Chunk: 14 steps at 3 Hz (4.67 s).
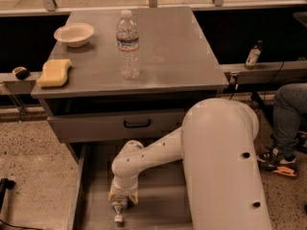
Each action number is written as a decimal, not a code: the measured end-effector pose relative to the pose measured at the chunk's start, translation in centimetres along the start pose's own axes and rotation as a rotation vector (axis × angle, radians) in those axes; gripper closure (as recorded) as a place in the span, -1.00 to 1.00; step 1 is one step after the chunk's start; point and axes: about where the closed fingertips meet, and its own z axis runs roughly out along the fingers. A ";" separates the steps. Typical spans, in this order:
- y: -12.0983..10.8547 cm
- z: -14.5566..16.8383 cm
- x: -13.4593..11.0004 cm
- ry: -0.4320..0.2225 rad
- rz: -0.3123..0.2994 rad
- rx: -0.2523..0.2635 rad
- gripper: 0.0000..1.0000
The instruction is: Pick blue plastic bottle from middle drawer and place on counter
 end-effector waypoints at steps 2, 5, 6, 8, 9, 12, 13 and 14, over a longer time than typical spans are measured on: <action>0.4 1.4 -0.1 -0.031 0.019 -0.009 0.60; -1.1 -7.0 -1.9 0.006 0.010 0.284 1.00; -3.2 -13.0 -4.2 -0.030 -0.001 0.454 1.00; 11.5 -23.3 -5.5 0.009 0.042 0.582 1.00; 19.0 -26.0 -6.1 0.159 0.007 0.547 1.00; 11.3 -36.2 -5.8 0.203 -0.264 0.268 1.00; 8.9 -44.1 -6.4 0.215 -0.317 0.164 1.00; 9.1 -50.4 -5.4 0.233 -0.281 0.140 1.00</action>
Offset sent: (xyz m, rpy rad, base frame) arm -0.0008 -0.0006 -0.0205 -0.0092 0.0479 -0.0191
